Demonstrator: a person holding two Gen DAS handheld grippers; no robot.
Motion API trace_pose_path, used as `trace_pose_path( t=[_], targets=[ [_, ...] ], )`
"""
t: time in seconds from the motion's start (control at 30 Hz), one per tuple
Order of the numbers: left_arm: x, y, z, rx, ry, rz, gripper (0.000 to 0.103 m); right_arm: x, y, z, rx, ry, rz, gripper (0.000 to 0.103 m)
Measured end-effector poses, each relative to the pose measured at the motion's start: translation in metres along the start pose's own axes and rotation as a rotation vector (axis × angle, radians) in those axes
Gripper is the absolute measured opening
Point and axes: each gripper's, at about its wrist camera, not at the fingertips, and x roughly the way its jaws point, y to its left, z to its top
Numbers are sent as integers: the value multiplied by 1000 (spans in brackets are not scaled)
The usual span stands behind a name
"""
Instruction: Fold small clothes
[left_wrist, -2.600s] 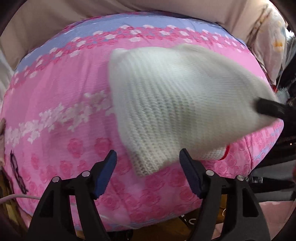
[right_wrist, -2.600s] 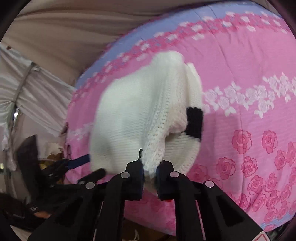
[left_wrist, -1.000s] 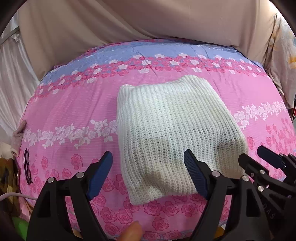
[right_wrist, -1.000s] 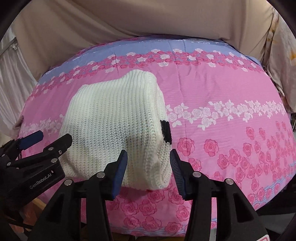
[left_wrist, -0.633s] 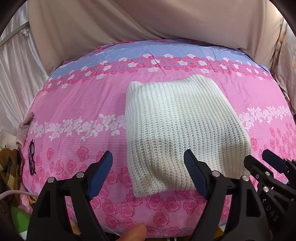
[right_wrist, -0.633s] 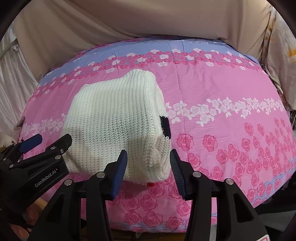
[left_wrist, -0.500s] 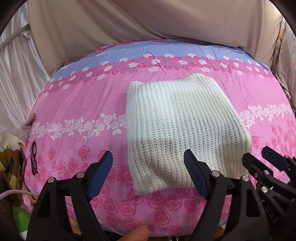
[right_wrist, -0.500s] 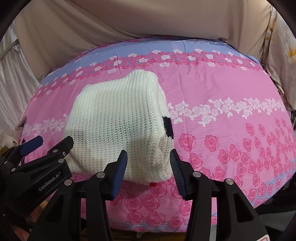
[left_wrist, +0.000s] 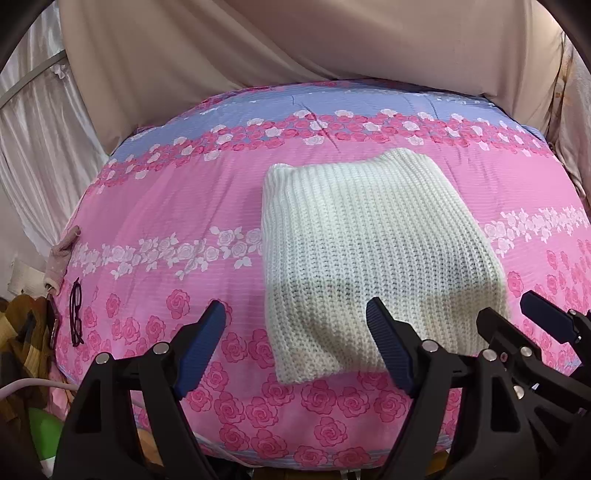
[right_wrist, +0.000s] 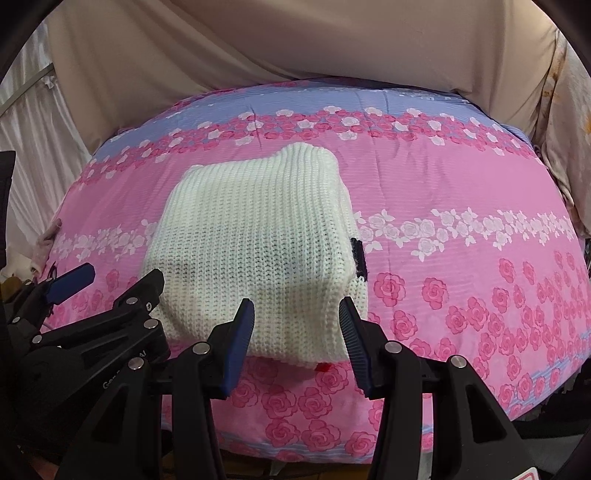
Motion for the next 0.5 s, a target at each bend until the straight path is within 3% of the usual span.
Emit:
trace_pose_path(
  t=[0.5],
  targets=[
    [5,-1,3,3,4,12,75,4,-1,4,-3,7,-10,47]
  ],
)
